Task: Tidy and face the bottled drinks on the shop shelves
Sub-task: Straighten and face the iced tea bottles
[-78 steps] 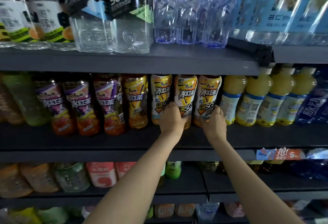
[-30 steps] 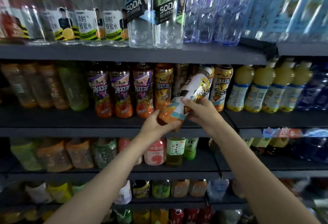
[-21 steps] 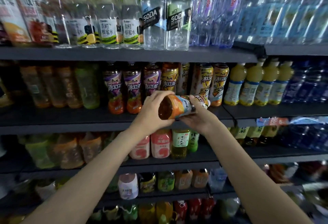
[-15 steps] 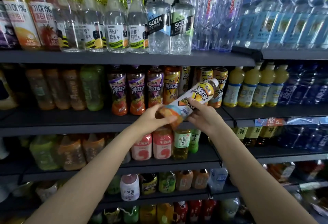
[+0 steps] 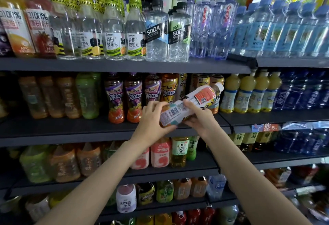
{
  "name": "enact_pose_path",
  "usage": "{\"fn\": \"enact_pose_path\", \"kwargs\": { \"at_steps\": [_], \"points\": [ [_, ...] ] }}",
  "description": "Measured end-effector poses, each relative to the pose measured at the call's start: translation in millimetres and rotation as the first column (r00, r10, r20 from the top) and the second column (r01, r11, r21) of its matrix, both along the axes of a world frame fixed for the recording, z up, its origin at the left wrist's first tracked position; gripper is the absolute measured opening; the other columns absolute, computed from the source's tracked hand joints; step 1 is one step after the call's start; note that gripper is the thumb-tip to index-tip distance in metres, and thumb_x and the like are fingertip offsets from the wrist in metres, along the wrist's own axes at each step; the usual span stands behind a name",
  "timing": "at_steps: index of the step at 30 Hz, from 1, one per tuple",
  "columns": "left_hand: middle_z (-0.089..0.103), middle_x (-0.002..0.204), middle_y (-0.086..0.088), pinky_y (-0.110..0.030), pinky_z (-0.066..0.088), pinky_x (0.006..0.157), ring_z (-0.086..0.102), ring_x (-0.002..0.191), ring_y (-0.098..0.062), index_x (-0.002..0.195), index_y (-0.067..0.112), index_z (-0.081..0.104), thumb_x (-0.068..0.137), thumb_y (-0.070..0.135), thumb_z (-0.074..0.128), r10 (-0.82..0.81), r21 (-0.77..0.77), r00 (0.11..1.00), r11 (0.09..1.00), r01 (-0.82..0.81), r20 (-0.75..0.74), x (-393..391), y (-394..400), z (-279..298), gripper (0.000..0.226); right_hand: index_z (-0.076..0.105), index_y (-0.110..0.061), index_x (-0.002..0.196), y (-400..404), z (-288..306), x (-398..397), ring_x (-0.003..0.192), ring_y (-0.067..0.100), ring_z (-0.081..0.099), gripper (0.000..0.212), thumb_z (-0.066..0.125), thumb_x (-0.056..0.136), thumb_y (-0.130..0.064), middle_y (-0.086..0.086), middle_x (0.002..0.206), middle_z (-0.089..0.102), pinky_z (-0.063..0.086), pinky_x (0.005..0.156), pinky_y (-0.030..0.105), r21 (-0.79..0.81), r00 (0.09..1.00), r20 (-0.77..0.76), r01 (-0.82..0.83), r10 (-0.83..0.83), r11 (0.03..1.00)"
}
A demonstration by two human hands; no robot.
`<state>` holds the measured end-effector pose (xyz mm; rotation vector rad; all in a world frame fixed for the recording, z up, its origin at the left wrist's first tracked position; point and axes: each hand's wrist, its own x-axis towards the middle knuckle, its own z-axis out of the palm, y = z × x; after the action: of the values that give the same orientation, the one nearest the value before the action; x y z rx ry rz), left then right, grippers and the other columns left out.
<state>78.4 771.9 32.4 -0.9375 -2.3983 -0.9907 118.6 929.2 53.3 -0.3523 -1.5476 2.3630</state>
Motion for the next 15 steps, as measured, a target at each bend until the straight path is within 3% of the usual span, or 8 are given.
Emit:
{"fn": "enact_pose_path", "kwargs": {
  "at_steps": [1, 3, 4, 5, 9, 12, 15],
  "points": [
    [0.042, 0.121, 0.003, -0.022, 0.035, 0.092, 0.040, 0.111, -0.010, 0.133, 0.017, 0.041, 0.076, 0.038, 0.073, -0.063, 0.044, 0.982, 0.997, 0.056, 0.178, -2.4, 0.3, 5.5, 0.069, 0.058, -0.007, 0.102, 5.5, -0.2, 1.4, 0.093, 0.024, 0.068, 0.025, 0.071, 0.081, -0.012, 0.012, 0.103, 0.070, 0.057, 0.076, 0.036, 0.012, 0.999, -0.024, -0.023, 0.023, 1.000],
    [0.055, 0.115, 0.007, -0.016, 0.045, 0.082, 0.054, 0.100, -0.005, 0.132, 0.014, 0.044, 0.079, 0.036, 0.070, -0.231, 0.185, 0.818, 0.970, 0.155, 0.527, -6.2, 1.0, 12.3, 0.063, 0.056, -0.007, 0.102, 15.6, 0.8, 4.0, 0.090, 0.022, 0.069, 0.025, 0.069, 0.080, -0.008, 0.010, 0.101, 0.070, 0.058, 0.077, 0.035, 0.021, 0.993, -0.082, -0.081, 0.082, 0.996],
    [0.059, 0.109, 0.009, -0.011, 0.047, 0.077, 0.057, 0.093, -0.003, 0.129, 0.013, 0.047, 0.080, 0.031, 0.071, -0.285, 0.235, 0.744, 0.956, 0.175, 0.604, -7.6, 2.7, 11.8, 0.058, 0.056, -0.007, 0.103, 19.7, 2.1, 5.1, 0.089, 0.022, 0.069, 0.029, 0.069, 0.078, -0.008, 0.009, 0.101, 0.069, 0.059, 0.075, 0.034, 0.031, 0.986, -0.120, -0.117, 0.120, 0.993],
    [0.061, 0.104, 0.010, -0.008, 0.047, 0.073, 0.058, 0.089, 0.000, 0.126, 0.013, 0.049, 0.078, 0.028, 0.073, -0.290, 0.229, 0.747, 0.955, 0.188, 0.598, -8.6, 5.7, 9.7, 0.056, 0.055, -0.006, 0.106, 22.8, 3.5, 5.7, 0.091, 0.022, 0.069, 0.034, 0.069, 0.075, -0.009, 0.010, 0.103, 0.068, 0.059, 0.073, 0.033, 0.053, 0.976, -0.150, -0.150, 0.156, 0.987],
    [0.048, 0.114, 0.002, -0.023, 0.040, 0.087, 0.047, 0.105, -0.013, 0.120, 0.014, 0.046, 0.065, 0.029, 0.084, -0.021, 0.115, 0.982, 0.993, 0.000, 0.188, -9.4, 18.9, -4.2, 0.069, 0.054, -0.006, 0.114, 25.8, 1.9, 2.0, 0.093, 0.021, 0.069, 0.036, 0.069, 0.081, -0.010, 0.009, 0.105, 0.070, 0.059, 0.075, 0.032, 0.144, 0.984, -0.093, -0.140, 0.154, 0.980],
    [0.042, 0.122, -0.009, -0.027, 0.032, 0.096, 0.038, 0.114, -0.021, 0.126, 0.008, 0.043, 0.067, 0.028, 0.082, 0.113, 0.014, 0.984, 0.994, -0.112, -0.137, -11.8, 24.3, -12.8, 0.073, 0.056, -0.006, 0.116, 27.0, -8.7, -5.0, 0.092, 0.024, 0.070, 0.038, 0.070, 0.081, -0.014, 0.011, 0.104, 0.072, 0.058, 0.077, 0.034, 0.055, 0.992, -0.068, -0.103, 0.107, 0.993],
    [0.041, 0.125, -0.010, -0.026, 0.031, 0.097, 0.037, 0.117, -0.023, 0.129, 0.006, 0.040, 0.070, 0.029, 0.079, 0.094, -0.051, 0.974, 0.993, -0.107, -0.206, -16.2, 26.2, -16.2, 0.074, 0.059, -0.004, 0.111, 31.4, -14.5, -7.8, 0.093, 0.024, 0.070, 0.033, 0.071, 0.080, -0.009, 0.012, 0.104, 0.072, 0.058, 0.079, 0.033, 0.049, 0.994, -0.078, -0.071, 0.075, 0.996]
  ]
}}
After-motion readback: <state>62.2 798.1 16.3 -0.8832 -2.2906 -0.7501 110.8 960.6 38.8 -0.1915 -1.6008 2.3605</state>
